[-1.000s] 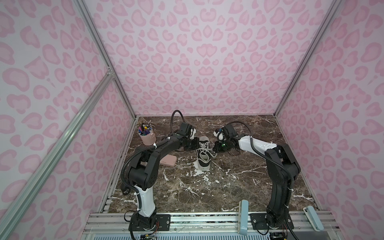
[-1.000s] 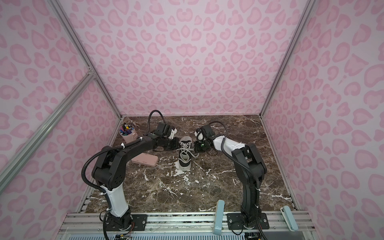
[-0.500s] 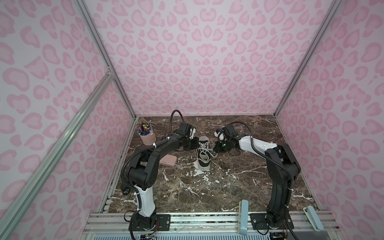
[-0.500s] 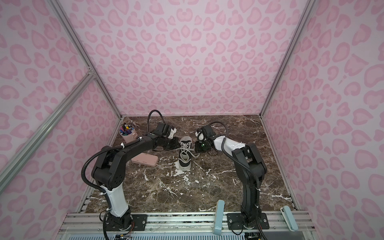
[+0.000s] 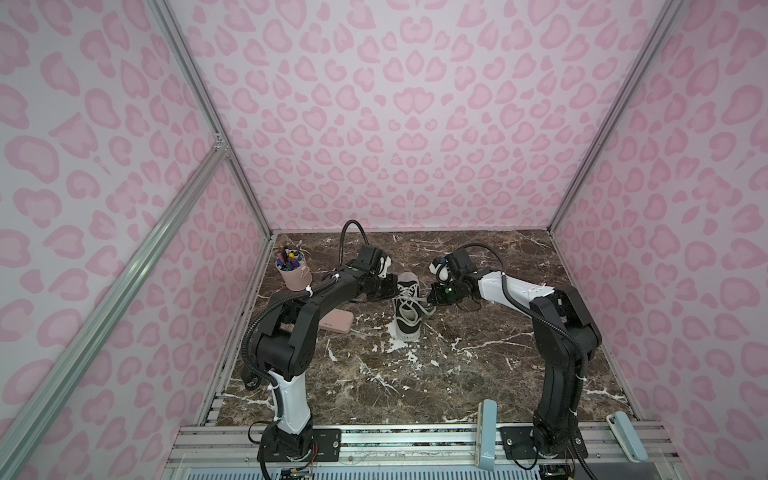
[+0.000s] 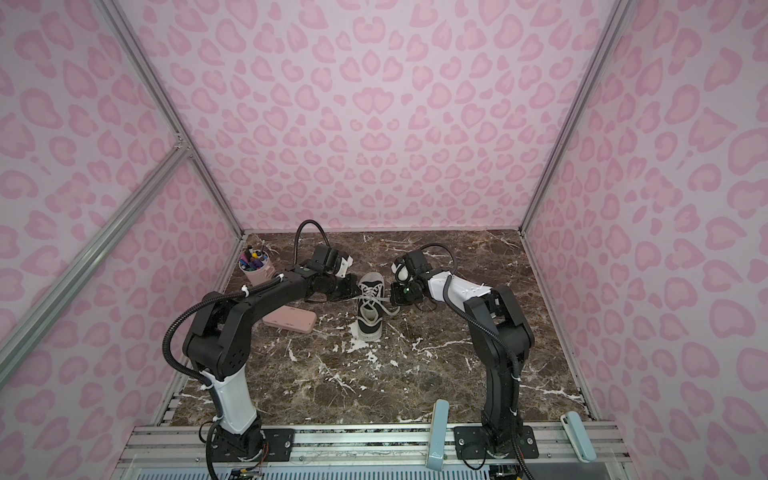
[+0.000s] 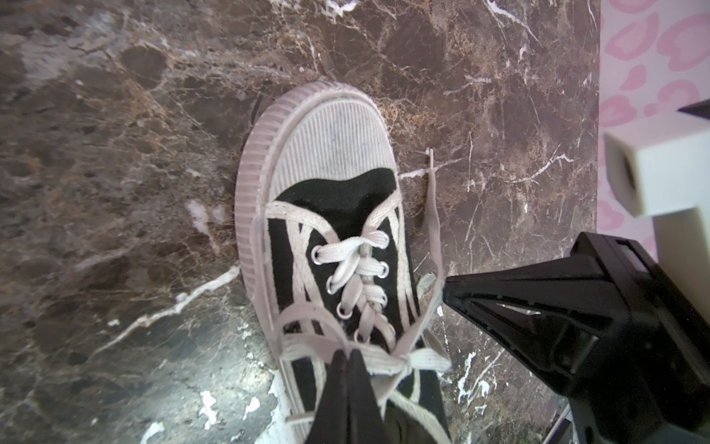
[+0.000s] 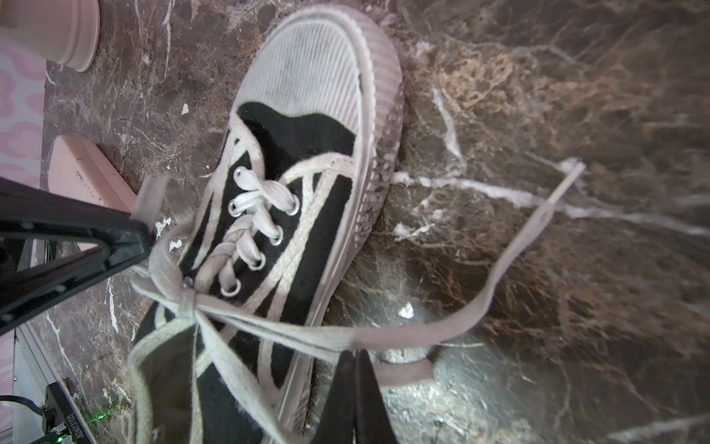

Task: Tie the shoes

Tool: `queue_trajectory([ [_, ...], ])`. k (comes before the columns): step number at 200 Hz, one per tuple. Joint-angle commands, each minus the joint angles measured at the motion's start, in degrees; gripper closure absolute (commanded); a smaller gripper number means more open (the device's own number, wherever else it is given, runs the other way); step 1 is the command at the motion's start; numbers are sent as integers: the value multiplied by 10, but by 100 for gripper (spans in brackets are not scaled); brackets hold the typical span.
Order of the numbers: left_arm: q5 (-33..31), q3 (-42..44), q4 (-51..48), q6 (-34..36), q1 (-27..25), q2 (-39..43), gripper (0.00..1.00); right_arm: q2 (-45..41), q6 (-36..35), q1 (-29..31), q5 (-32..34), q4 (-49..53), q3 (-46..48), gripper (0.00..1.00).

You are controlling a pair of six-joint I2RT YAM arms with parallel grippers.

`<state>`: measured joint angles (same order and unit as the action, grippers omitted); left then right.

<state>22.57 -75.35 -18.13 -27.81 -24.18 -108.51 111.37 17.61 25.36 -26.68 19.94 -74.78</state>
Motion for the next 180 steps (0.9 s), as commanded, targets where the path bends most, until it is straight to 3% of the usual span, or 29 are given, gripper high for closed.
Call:
queue_trajectory([
  [1, -24, 1, 2, 3, 5, 6, 96, 8, 1, -4, 33, 21, 2, 100],
  [150, -27, 6, 4, 0, 7, 9, 96, 13, 4, -8, 35, 21, 7, 100],
  [180, 12, 6, 21, 1, 5, 8, 96, 15, 1, -3, 3, 14, 1, 100],
])
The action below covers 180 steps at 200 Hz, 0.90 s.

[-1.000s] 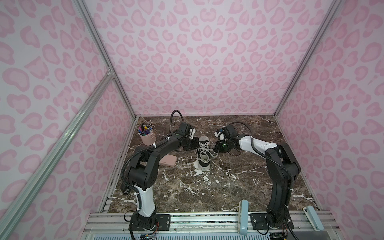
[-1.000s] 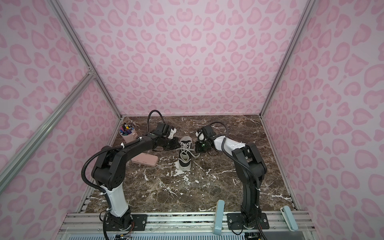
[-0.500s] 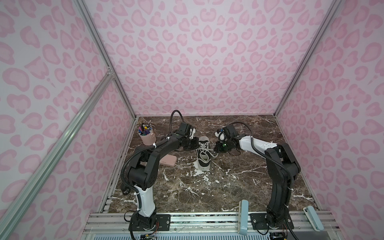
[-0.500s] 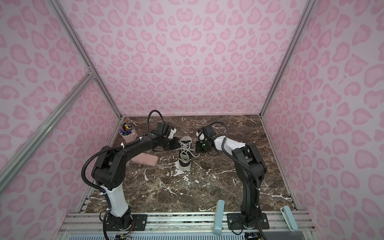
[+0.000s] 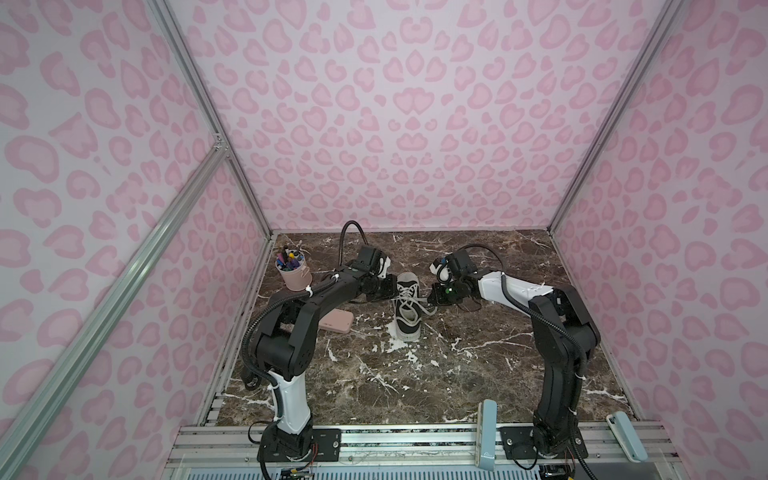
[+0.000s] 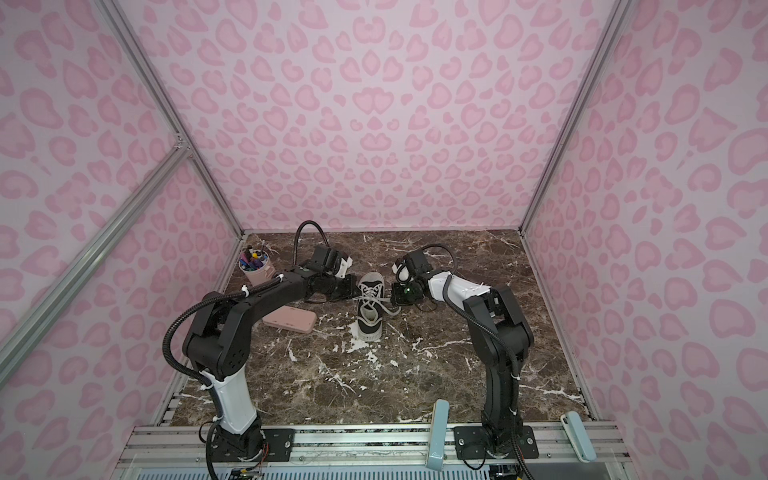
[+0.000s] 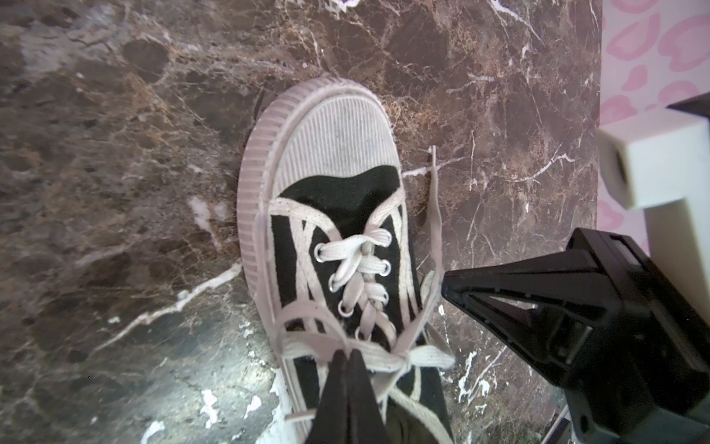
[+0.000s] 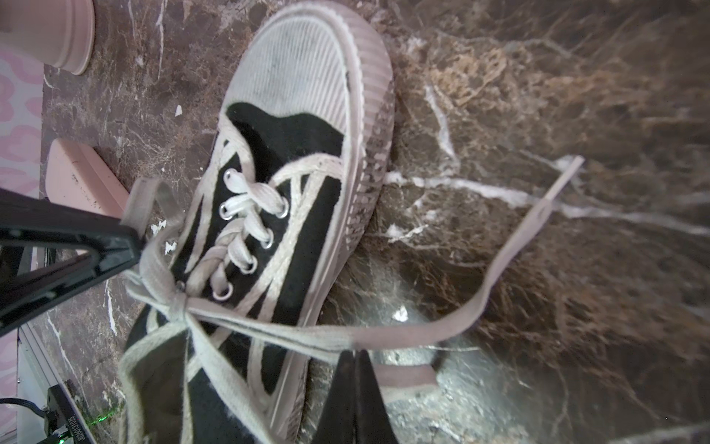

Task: Tie the shoes

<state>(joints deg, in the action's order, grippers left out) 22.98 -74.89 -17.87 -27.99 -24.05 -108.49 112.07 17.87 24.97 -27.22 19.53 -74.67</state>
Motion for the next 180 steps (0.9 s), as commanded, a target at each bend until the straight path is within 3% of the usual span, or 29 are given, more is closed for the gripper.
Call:
queue_trajectory([
  [1, 10, 2, 19, 3, 4, 7, 96, 8, -2, 2, 8, 17, 0, 100],
  [12, 30, 0, 26, 6, 2, 6, 94, 8, -4, 6, -9, 12, -4, 98],
  [22, 41, -3, 27, 8, 1, 4, 87, 9, -5, 10, -16, 15, -10, 90],
  [50, 64, -3, 36, 9, 1, 6, 69, 5, -4, 12, -31, 12, -14, 78],
  [77, 64, 9, 51, 7, 5, 19, 65, -8, -7, 10, -27, 20, -10, 71],
  [110, 72, 22, 62, 7, 13, 38, 53, -27, -14, 2, -23, 28, 0, 68],
  [180, 96, 51, 78, 28, 14, 44, 49, -43, -41, 3, -10, 59, -16, 68],
])
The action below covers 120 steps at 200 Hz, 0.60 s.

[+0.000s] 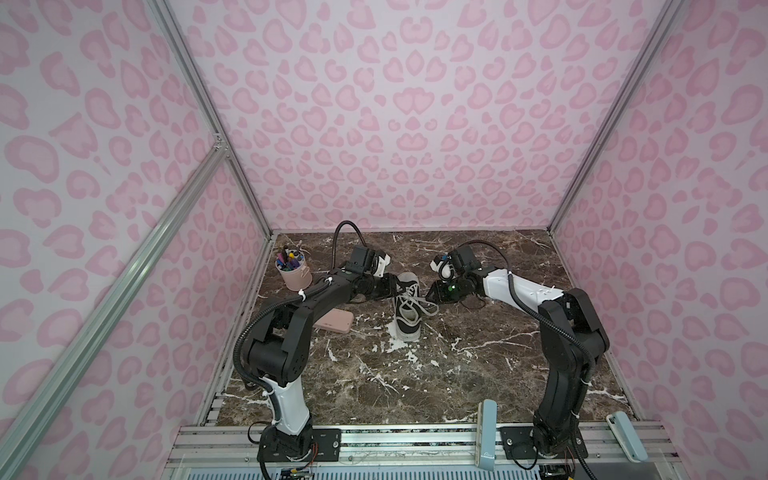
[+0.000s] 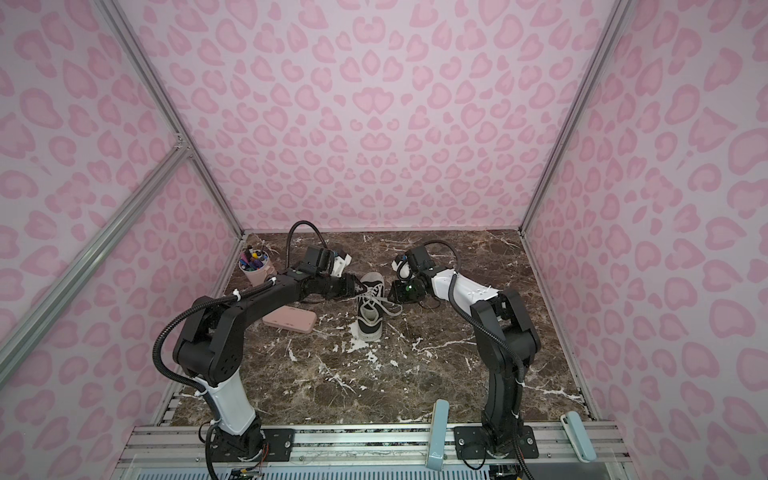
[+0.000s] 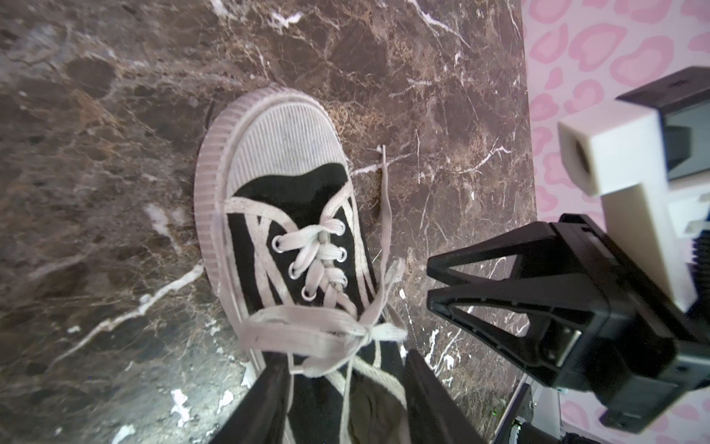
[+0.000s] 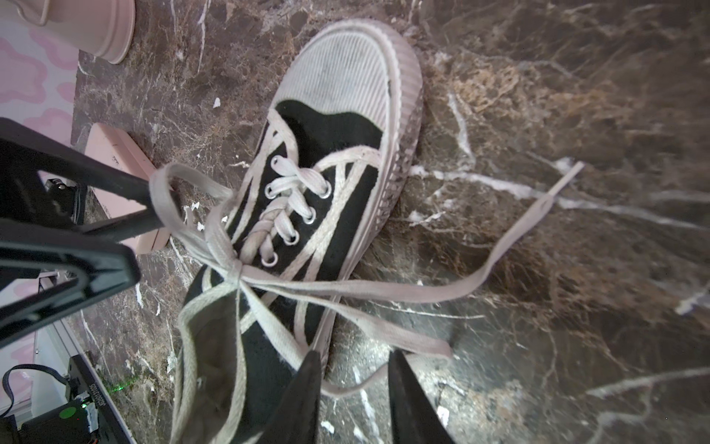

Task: Tie the shoes

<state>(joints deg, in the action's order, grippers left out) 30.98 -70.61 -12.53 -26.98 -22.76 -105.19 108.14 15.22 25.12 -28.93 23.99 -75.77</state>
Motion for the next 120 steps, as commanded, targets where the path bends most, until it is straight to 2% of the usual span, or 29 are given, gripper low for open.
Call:
queue_trajectory([
  [1, 17, 8, 24, 19, 1, 10, 49, -4, -14, 1, 7, 15, -6, 68],
  [52, 26, 3, 24, 55, 2, 5, 49, -4, -23, 3, 6, 26, -14, 68],
  [82, 6, -8, 1, 110, 0, 10, 48, -1, -25, 3, 6, 29, -18, 69],
  [120, 15, -36, -31, 189, 0, -1, 47, 3, -28, 4, 5, 37, -26, 69],
])
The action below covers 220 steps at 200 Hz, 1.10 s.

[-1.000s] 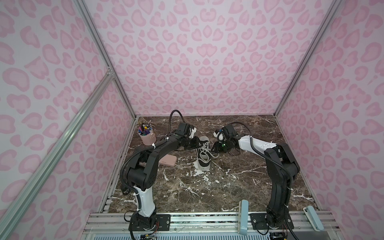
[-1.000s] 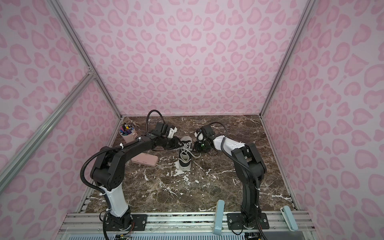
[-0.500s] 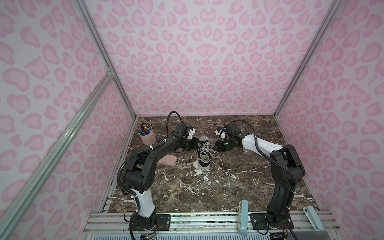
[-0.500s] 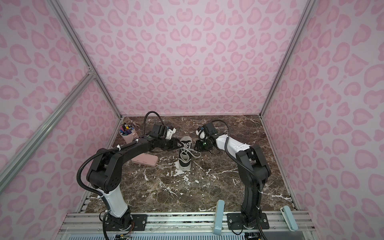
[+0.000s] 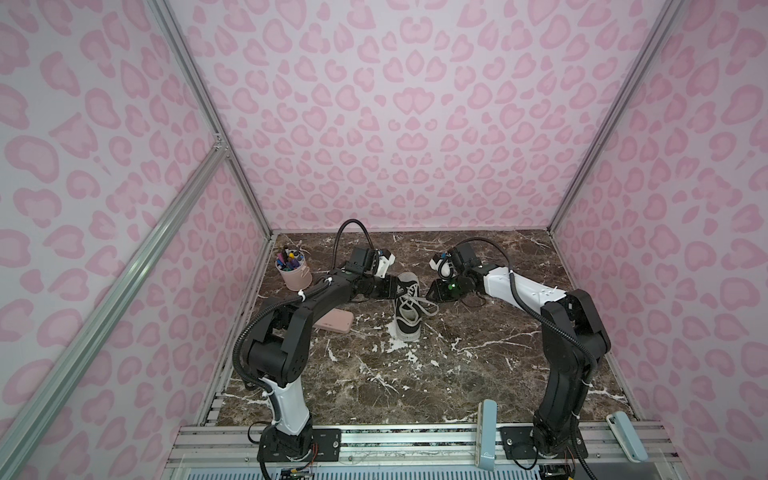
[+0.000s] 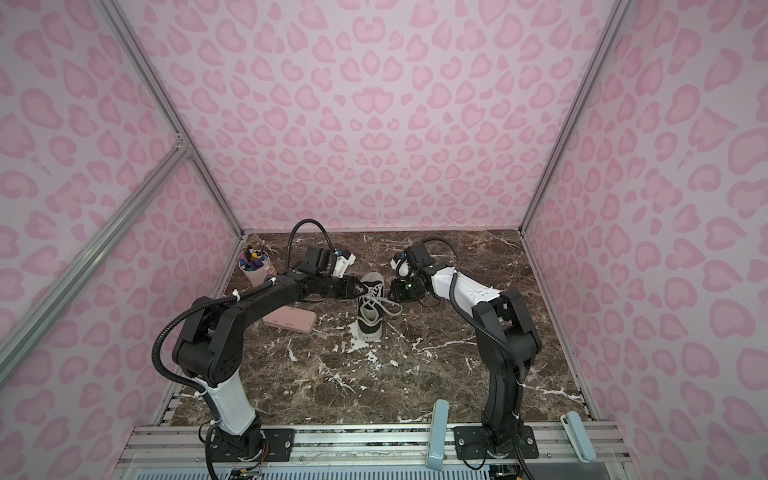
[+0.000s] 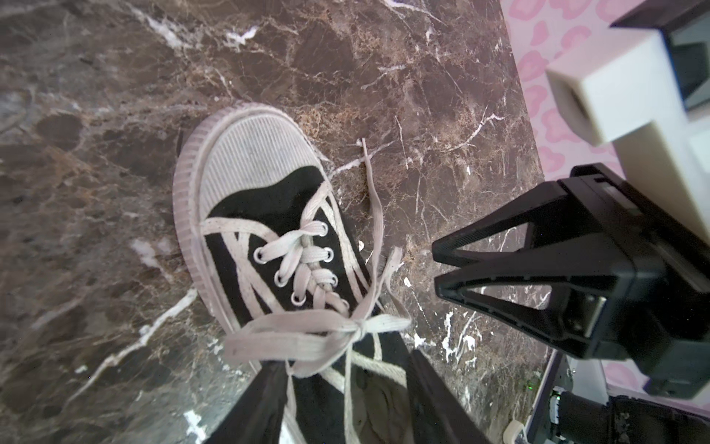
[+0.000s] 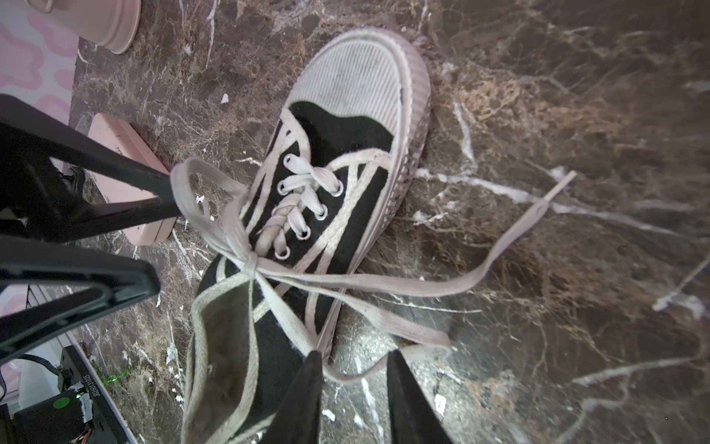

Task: Tie the shoes

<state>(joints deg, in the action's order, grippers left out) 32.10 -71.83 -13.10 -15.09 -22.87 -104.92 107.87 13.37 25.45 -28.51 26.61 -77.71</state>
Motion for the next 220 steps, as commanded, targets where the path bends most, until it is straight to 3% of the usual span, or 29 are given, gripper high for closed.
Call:
queue_trajectory([
  [1, 5, -25, -27, 73, 1, -5, 47, 6, -10, 0, 1, 11, -7, 69],
  [66, 42, -49, -61, 112, 0, -40, 54, 8, -14, 0, 1, 20, -12, 70],
  [220, 17, -43, -68, 148, -7, -54, 63, 15, -10, 7, -6, 19, -20, 72],
])
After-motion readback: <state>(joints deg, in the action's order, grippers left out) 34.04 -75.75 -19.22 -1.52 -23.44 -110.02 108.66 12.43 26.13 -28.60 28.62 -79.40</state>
